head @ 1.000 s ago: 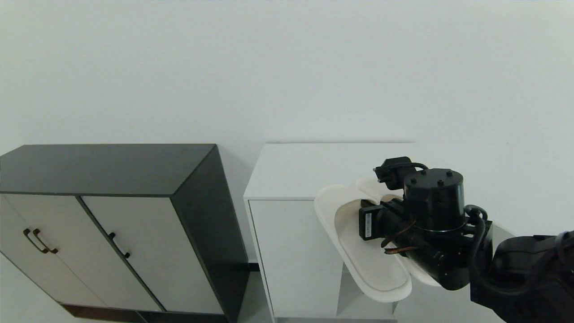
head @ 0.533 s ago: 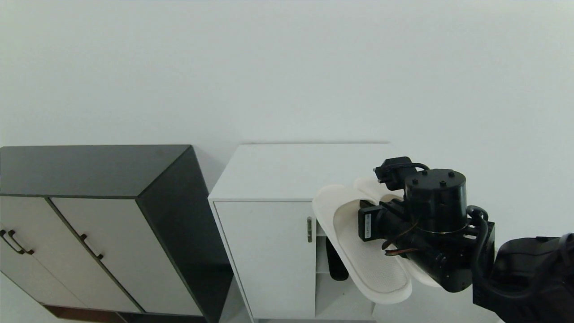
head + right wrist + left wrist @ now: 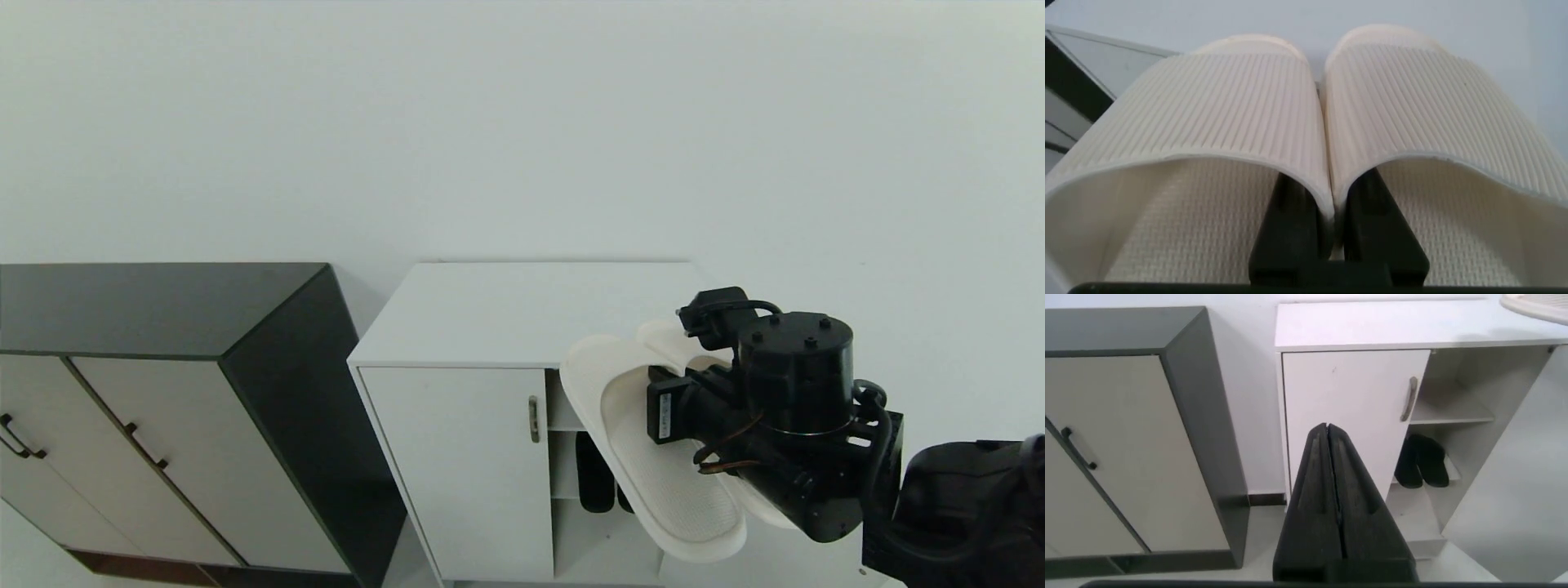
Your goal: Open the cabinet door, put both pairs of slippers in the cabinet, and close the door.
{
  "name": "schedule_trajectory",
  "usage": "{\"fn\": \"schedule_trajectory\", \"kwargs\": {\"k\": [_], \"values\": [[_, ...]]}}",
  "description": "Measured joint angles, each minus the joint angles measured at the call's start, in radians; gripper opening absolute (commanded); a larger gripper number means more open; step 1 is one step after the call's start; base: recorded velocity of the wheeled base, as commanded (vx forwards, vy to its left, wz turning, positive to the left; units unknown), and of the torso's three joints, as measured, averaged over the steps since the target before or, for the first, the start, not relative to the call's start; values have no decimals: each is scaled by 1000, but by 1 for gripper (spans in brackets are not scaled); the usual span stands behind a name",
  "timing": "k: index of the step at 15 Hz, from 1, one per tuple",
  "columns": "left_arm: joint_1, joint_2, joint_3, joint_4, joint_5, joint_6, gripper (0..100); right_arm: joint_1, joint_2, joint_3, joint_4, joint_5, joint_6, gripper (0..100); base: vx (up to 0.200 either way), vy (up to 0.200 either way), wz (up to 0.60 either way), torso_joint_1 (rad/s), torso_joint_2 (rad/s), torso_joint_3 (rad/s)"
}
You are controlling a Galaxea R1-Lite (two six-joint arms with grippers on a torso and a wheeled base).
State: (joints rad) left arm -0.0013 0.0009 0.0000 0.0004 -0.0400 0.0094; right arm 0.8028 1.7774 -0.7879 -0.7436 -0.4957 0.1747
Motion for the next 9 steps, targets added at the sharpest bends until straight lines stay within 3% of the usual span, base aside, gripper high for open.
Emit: {"fn": "schedule_trajectory", "kwargs": {"k": [9], "values": [[1,0,0,0,0,0,0,3,-3,24,-19,-1,-14,0,0,0,0,-9,13,10]]}}
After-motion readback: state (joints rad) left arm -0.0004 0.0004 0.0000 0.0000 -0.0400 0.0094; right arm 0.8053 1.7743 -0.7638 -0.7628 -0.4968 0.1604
